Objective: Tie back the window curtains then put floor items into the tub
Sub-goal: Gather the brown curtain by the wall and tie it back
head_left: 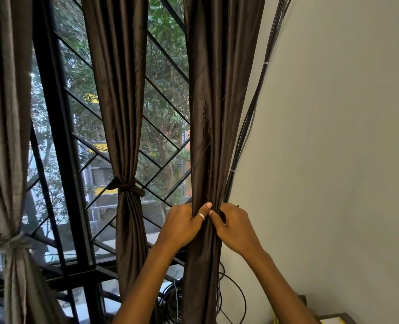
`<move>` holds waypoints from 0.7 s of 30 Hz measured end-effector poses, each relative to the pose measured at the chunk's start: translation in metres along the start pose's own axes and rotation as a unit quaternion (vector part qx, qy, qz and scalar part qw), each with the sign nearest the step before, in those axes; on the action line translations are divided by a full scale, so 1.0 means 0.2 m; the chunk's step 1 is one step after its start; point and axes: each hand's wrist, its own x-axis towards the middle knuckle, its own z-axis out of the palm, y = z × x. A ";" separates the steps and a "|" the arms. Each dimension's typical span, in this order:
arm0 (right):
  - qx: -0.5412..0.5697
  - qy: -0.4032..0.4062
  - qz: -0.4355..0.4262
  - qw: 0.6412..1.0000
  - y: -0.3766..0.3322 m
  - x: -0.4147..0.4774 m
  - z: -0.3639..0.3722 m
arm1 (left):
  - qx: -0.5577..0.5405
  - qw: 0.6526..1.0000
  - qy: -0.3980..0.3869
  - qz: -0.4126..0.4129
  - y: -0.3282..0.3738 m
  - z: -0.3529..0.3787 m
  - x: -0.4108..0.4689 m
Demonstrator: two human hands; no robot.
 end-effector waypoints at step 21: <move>0.019 0.031 -0.043 0.998 0.02 -0.02 -0.03 | -0.146 0.985 -0.095 -0.010 -0.12 0.01 0.06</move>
